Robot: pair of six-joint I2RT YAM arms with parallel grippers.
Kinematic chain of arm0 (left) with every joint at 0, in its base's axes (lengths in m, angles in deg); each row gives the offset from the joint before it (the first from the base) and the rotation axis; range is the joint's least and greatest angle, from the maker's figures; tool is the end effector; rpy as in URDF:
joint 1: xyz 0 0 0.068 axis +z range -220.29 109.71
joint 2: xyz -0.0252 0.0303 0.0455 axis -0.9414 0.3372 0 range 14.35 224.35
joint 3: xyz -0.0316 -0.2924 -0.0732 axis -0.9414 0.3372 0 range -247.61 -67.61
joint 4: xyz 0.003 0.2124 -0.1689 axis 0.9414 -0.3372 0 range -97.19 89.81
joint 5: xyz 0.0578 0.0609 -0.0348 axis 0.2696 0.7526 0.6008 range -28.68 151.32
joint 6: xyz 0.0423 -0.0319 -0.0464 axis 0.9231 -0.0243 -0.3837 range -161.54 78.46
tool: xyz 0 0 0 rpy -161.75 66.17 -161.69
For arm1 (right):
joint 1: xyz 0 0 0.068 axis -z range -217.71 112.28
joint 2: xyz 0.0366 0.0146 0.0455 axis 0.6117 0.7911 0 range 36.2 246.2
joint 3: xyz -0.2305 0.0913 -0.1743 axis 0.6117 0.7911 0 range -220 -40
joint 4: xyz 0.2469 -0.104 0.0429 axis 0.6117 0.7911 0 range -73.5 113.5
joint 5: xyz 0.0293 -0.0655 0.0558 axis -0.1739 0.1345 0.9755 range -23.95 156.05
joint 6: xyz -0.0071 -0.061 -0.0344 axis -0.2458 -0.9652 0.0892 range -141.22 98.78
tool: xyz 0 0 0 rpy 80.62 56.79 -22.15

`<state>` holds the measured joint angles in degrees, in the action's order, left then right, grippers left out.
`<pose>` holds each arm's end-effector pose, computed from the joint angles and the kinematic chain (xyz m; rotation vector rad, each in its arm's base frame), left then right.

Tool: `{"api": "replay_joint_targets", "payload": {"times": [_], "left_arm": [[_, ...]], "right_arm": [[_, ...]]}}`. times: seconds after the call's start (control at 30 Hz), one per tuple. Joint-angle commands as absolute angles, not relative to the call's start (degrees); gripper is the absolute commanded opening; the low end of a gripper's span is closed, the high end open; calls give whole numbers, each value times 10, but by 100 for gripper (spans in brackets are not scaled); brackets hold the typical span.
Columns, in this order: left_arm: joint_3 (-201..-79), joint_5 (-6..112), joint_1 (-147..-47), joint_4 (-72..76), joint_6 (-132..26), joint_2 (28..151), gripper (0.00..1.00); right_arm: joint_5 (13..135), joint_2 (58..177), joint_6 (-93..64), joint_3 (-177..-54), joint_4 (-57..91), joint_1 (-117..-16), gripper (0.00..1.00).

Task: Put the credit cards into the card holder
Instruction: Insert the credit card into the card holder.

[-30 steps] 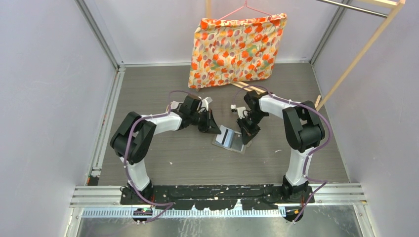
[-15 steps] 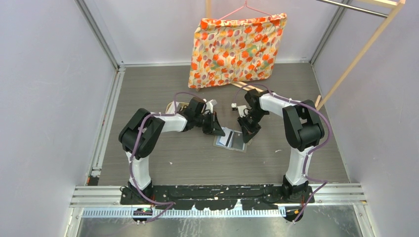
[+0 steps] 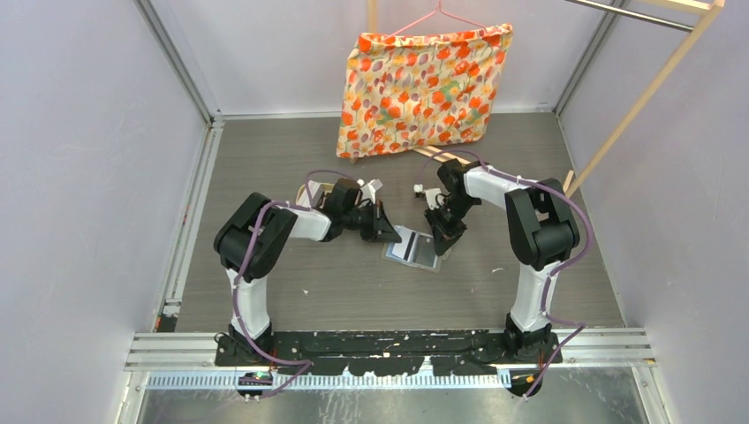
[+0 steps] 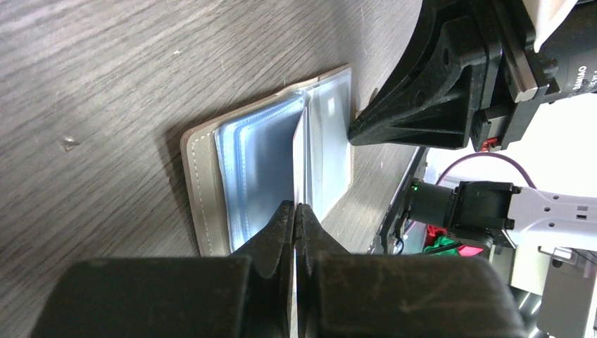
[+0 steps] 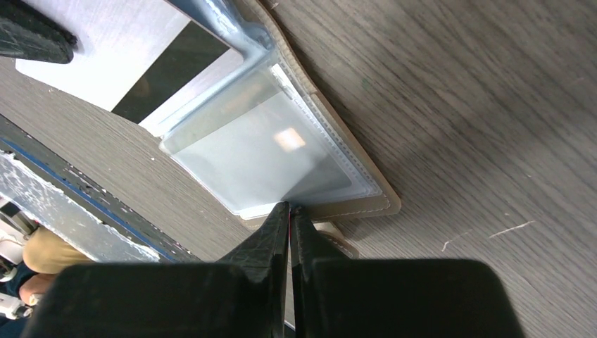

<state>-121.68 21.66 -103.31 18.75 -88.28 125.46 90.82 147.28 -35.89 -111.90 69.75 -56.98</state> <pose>0.3227 -0.2536 0.1341 0.1352 2.5053 -1.4550 0.3289 0.1405 0.1478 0.8656 -2.8847 -0.6583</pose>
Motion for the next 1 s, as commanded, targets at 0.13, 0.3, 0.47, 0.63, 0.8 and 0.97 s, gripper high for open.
{"api": "replay_joint_targets", "payload": {"times": [0.13,0.3,0.47,0.63,0.8,0.97], "left_arm": [[-1210,180,-1026,264,-897,1251,0],[-1217,188,-1026,240,-893,1254,1],[-1232,203,-1027,195,-880,1258,1],[-1229,186,-1029,216,-877,1256,1],[-1222,170,-1029,252,-880,1255,0],[-1238,169,-1029,229,-877,1266,0]], "right_arm": [[875,1489,-372,-1136,682,-564,10],[876,1489,-372,-1135,683,-565,10],[877,1488,-373,-1136,683,-564,10],[878,1489,-372,-1136,684,-565,10],[878,1490,-372,-1137,685,-565,10],[878,1490,-372,-1137,685,-565,10]]}}
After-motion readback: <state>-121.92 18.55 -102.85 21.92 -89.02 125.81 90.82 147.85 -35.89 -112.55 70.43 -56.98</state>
